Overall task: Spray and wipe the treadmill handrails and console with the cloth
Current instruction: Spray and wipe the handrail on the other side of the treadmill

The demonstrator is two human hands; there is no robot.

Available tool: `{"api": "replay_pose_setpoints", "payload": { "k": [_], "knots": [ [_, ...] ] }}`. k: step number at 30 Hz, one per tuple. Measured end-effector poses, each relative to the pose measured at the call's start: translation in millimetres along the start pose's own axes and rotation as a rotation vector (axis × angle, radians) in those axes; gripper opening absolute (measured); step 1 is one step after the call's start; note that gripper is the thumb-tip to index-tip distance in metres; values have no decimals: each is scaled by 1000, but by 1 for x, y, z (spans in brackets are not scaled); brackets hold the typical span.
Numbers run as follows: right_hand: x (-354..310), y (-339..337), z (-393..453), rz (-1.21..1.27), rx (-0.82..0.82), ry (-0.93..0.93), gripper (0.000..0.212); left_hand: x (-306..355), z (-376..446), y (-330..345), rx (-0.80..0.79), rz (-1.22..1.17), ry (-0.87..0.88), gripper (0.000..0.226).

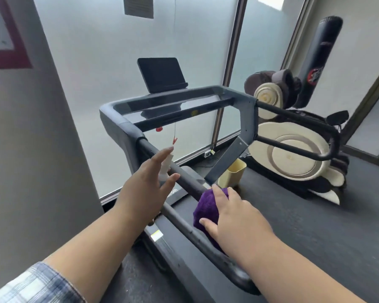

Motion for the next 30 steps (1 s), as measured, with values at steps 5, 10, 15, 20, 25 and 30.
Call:
{"api": "replay_pose_setpoints", "payload": {
  "k": [5,10,15,20,25,30],
  "knots": [
    [-21,6,30,-67,-22,-131,92,-1,-20,-1,78,34,1,61],
    [-42,1,74,87,-22,-117,72,-16,-31,-5,133,30,-91,57],
    [-60,1,113,178,-17,-101,62,-41,-34,-15,155,-5,-175,60],
    [-85,1,157,206,-11,-47,60,-64,-13,-32,144,-17,-151,60],
    [-128,0,202,168,-1,-17,56,-90,17,-56,87,-74,-122,62],
    [-162,-1,248,152,-21,18,56,-115,54,-80,54,-105,-71,61]
  ]
}}
Point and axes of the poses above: each hand's wrist, its own z-axis towards the middle knuckle, its own y-axis out of the palm, x = y × z, the point moved 5 cm from there along z, towards the middle knuckle, and after that the axes turned 1 degree about -y, right-handed, at the moved point
